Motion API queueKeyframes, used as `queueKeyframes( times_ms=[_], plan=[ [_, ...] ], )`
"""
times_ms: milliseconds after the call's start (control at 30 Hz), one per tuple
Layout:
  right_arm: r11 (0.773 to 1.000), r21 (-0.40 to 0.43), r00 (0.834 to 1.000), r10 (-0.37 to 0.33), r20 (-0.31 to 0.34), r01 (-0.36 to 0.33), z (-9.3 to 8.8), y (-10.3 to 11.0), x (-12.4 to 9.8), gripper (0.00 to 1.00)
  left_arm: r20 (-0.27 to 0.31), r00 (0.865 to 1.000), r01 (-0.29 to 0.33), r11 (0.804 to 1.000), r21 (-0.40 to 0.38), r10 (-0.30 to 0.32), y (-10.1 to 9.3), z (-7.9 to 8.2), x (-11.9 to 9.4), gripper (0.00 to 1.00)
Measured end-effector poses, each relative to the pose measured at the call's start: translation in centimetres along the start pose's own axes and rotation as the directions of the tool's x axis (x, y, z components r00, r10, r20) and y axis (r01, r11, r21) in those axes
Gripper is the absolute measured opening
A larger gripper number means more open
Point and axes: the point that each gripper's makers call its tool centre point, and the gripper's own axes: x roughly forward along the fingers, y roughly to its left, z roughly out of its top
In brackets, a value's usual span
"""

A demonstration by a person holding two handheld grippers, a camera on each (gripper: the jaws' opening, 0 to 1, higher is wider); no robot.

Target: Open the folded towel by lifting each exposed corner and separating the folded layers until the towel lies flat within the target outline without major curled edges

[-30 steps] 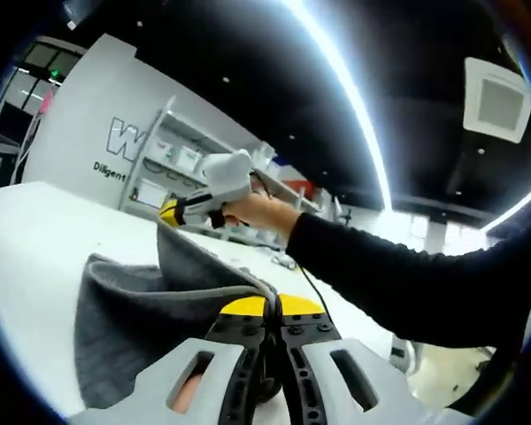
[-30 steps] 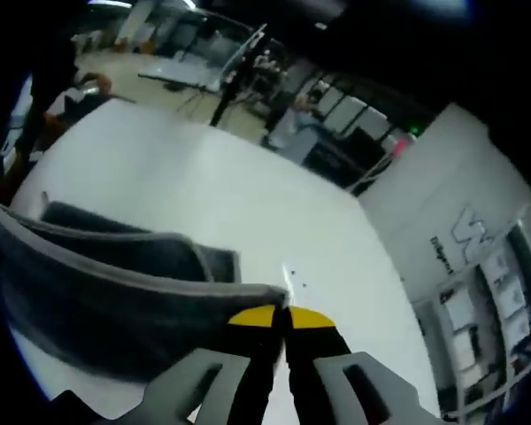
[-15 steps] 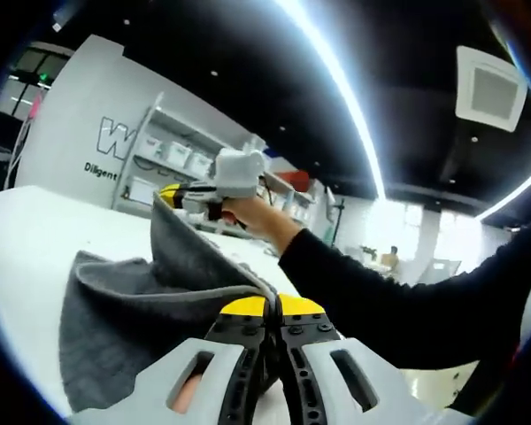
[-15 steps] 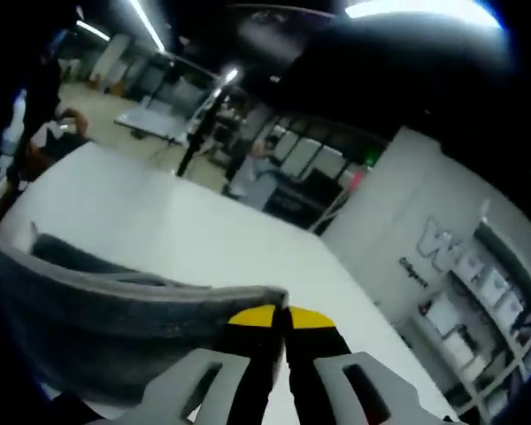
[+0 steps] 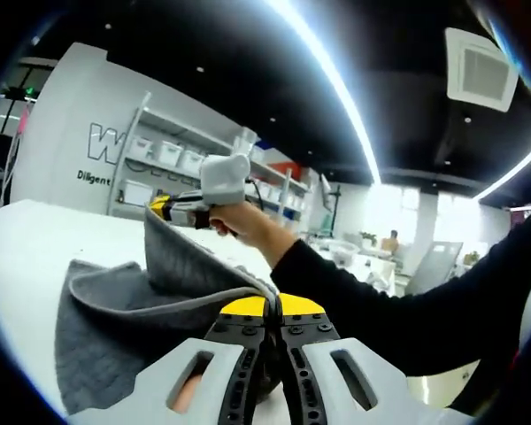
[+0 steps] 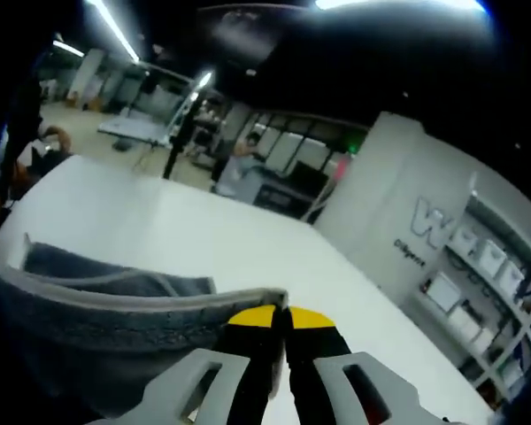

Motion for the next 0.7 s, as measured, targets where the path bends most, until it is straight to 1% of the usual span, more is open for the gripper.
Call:
queueKeyframes(
  times_ms=[67, 267, 333, 367, 500, 600, 700],
  plan=[
    [1.0, -0.004, 1.0, 0.001, 0.001, 0.0, -0.1, 0.3, -0.1, 0.0, 0.001, 1.0, -0.002, 1.0, 0.007, 0.002, -0.1, 0.1, 0.2, 0.01],
    [1.0, -0.018, 1.0, 0.002, -0.02, -0.002, -0.3, 0.0, -0.3, 0.0, -0.011, 1.0, 0.008, 1.0, 0.015, -0.008, -0.4, 0.1, 0.8, 0.01],
    [1.0, -0.005, 1.0, 0.008, -0.03, -0.009, -0.5, -0.1, -0.6, 0.0, -0.015, 1.0, 0.017, 1.0, 0.012, -0.016, -0.6, 0.0, 1.1, 0.01],
    [1.0, 0.01, 0.999, 0.01, -0.045, -0.01, -0.8, -0.3, -0.8, 0.0, -0.017, 1.0, 0.02, 1.0, 0.01, -0.02, -0.7, 0.0, 1.2, 0.01],
    [1.0, 0.021, 0.998, 0.008, -0.062, -0.007, -1.1, -0.7, -1.6, 0.0, -0.034, 0.999, 0.035, 0.999, 0.024, -0.034, -1.2, -0.4, 1.8, 0.01],
    [0.999, 0.036, 0.997, 0.006, -0.083, -0.003, -1.7, -1.0, -2.2, 0.0, -0.045, 0.998, 0.041, 0.999, 0.033, -0.04, -1.4, -0.6, 2.1, 0.01],
    [0.999, 0.044, 0.993, 0.001, -0.115, 0.004, -3.1, -1.9, -2.9, 0.0, -0.055, 0.998, 0.046, 0.998, 0.044, -0.044, -1.6, -0.7, 2.5, 0.01]
  ],
)
